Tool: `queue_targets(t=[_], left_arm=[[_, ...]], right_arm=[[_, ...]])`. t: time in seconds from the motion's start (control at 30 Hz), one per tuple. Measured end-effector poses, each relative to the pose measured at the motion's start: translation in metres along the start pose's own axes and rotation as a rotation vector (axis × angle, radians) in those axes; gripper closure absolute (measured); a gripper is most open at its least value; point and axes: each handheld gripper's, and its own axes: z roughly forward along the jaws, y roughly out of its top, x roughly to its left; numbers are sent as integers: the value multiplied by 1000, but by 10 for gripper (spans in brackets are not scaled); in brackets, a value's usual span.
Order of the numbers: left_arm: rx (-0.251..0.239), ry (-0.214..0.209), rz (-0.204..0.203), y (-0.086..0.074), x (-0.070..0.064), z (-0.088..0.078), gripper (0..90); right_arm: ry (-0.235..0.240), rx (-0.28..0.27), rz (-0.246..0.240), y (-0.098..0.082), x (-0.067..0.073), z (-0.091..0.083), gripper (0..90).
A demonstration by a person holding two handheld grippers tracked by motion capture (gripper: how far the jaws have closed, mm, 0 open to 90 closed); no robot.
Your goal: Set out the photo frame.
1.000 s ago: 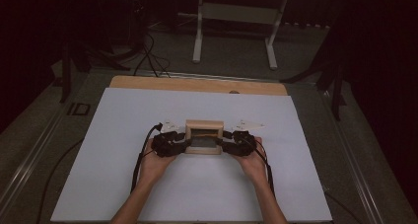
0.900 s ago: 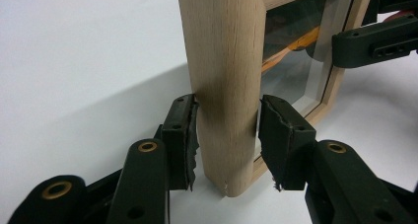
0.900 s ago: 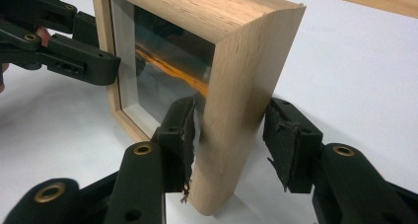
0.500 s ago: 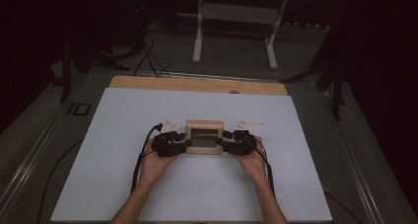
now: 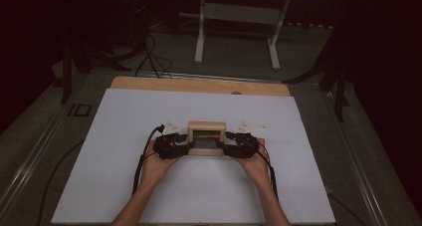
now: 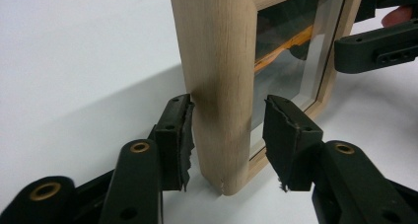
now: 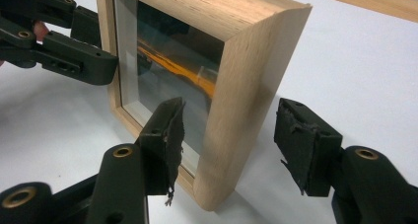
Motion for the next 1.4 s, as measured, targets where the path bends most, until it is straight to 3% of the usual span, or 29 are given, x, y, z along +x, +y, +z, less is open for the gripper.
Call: queue_targets(t=[0.47, 0.8, 1.23, 1.4], left_arm=[[-21, 4, 0, -3, 3, -10, 526], [-49, 13, 7, -12, 8, -31, 524], [-59, 28, 8, -26, 19, -57, 520], [-64, 35, 8, -31, 23, -65, 515]], right_arm=[[-2, -21, 7, -2, 0, -11, 429], [-3, -25, 9, -8, 2, -23, 410], [-17, -39, 79, -21, -13, -41, 410], [-31, -35, 78, -26, -16, -47, 409]])
